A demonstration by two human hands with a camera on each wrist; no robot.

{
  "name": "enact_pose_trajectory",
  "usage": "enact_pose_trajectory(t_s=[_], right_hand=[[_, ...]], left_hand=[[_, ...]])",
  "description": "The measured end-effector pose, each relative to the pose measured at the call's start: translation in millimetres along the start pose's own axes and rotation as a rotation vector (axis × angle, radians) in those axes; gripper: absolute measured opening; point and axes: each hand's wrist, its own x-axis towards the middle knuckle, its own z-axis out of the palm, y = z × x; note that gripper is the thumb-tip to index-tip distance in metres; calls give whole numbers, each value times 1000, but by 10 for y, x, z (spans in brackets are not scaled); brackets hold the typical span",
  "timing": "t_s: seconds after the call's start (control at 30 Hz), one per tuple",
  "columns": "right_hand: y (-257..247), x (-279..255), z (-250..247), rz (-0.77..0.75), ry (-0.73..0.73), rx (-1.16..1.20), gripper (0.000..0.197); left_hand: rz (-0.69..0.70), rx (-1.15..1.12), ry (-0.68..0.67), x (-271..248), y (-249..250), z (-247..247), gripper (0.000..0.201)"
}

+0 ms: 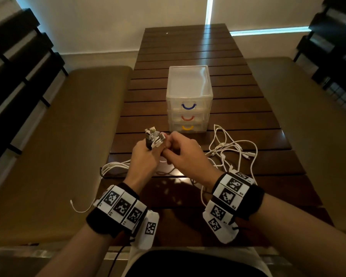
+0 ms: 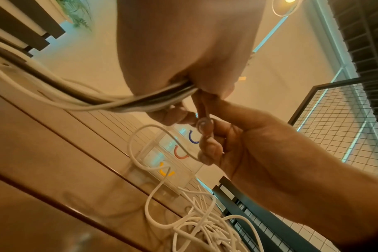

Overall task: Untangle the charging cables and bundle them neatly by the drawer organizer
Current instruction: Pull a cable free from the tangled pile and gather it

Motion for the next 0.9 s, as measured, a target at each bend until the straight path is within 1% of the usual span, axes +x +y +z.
enact_pose_trajectory(t_s=[0.07, 0.13, 0.17, 0.23, 0.3, 0.33, 0.37, 0.4, 0.47, 0.53, 0.6, 0.63, 0.7, 0.73, 0.8, 0.87, 0.9], right_hand=[[-21, 39, -41, 2, -38, -62, 18], [-64, 92, -99, -35, -116, -175, 19], [-68, 119, -126, -66, -141, -248, 23], [-59, 158, -184, -117, -166, -338, 35], [-20, 168, -254, -117, -195, -371, 44], [10, 169, -299, -100, -209, -393, 49], [43, 169, -345, -77, -215, -408, 54], [82, 168, -383, -56, -214, -411, 57], [167, 178, -444, -48, -208, -440, 56], [229, 216, -487, -44, -226, -518, 54], [286, 283, -535, -23, -229, -574, 53], [312, 335, -572, -10, -208, -594, 51], [312, 460, -662, 20, -85, -586, 46], [290, 523, -700, 27, -11, -565, 46], [198, 626, -721, 20, 70, -530, 51], [84, 675, -673, 0, 105, -525, 57], [28, 678, -630, 14, 104, -511, 56]], left_hand=[[48, -13, 35, 12, -29, -3, 32], [79, -76, 60, -1, -33, -24, 29], [98, -118, 60, -10, -21, -29, 29], [142, -182, 67, -31, 38, -30, 39], [182, -223, 133, -37, 115, -54, 56], [168, -256, 191, -21, 146, -84, 62], [143, -295, 249, -1, 187, -116, 63], [119, -330, 285, 25, 203, -152, 59], [79, -405, 284, 62, 226, -184, 52], [61, -421, 265, 55, 228, -180, 49], [75, -392, 225, 24, 216, -151, 47], [93, -365, 190, 12, 207, -132, 44], [118, -248, 107, 11, 176, -85, 36], [111, -181, 64, 17, 166, -61, 33], [110, -46, 6, 52, 138, -11, 25], [176, 70, -5, 95, 131, 37, 5], [217, 114, 23, 113, 126, 58, 6]])
